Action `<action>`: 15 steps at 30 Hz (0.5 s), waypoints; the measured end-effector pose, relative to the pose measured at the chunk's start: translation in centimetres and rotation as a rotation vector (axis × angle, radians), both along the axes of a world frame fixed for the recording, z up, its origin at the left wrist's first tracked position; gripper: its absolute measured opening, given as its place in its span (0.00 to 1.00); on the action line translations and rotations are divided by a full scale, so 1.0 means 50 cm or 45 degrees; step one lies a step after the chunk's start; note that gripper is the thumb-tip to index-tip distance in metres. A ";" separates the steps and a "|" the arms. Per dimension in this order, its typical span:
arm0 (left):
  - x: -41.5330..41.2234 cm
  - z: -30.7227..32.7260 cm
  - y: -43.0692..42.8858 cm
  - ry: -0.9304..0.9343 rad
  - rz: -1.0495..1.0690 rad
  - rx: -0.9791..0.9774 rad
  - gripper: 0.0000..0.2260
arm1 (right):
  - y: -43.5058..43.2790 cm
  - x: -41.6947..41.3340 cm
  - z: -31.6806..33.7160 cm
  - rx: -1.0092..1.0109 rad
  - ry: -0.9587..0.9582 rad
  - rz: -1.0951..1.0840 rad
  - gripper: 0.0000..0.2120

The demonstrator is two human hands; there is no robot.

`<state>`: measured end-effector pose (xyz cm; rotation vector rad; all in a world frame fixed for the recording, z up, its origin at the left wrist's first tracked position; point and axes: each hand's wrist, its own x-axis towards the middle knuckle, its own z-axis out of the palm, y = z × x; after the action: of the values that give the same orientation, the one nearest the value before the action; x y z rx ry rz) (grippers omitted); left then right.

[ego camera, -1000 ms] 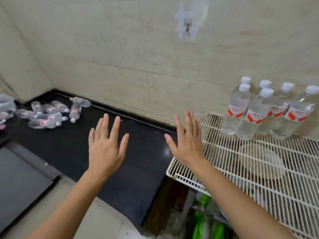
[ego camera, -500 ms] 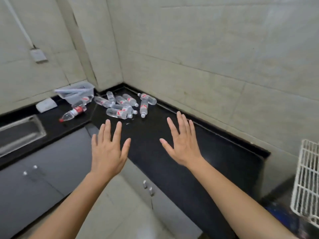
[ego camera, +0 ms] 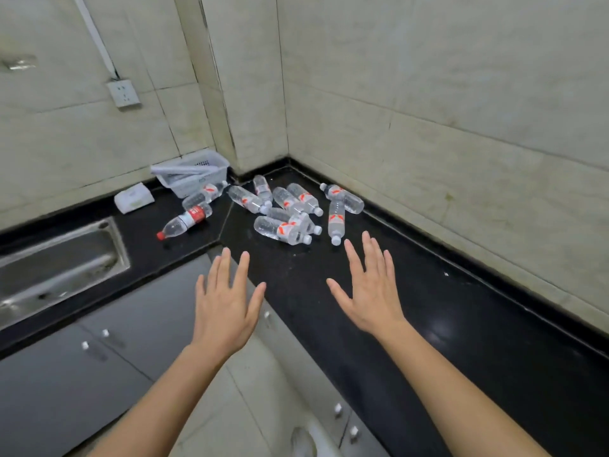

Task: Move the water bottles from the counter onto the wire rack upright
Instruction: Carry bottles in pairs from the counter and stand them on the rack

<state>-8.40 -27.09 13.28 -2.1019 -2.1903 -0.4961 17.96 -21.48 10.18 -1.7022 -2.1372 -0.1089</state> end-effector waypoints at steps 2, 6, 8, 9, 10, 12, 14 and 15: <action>-0.028 0.005 0.098 0.012 0.003 -0.018 0.32 | 0.090 -0.023 -0.009 -0.031 0.030 -0.023 0.37; -0.081 0.014 0.273 0.059 -0.054 -0.097 0.33 | 0.262 -0.064 -0.012 -0.102 0.088 -0.077 0.37; -0.103 0.015 0.351 0.087 -0.096 -0.111 0.32 | 0.334 -0.081 -0.016 -0.133 0.093 -0.093 0.37; -0.113 0.013 0.386 0.081 -0.103 -0.115 0.31 | 0.361 -0.090 -0.021 -0.167 0.089 -0.106 0.37; -0.122 0.007 0.417 0.062 -0.099 -0.129 0.31 | 0.381 -0.097 -0.029 -0.193 0.080 -0.118 0.36; -0.138 -0.009 0.471 0.016 -0.099 -0.152 0.30 | 0.411 -0.115 -0.053 -0.226 0.081 -0.143 0.37; -0.152 -0.036 0.530 -0.004 -0.135 -0.174 0.30 | 0.436 -0.138 -0.084 -0.287 0.109 -0.183 0.37; -0.157 -0.054 0.561 -0.013 -0.159 -0.206 0.29 | 0.447 -0.151 -0.105 -0.341 0.109 -0.196 0.37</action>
<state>-16.24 0.96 10.56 -2.3338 -2.1820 -0.3485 10.43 0.87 4.95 -1.9820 -2.0289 0.2126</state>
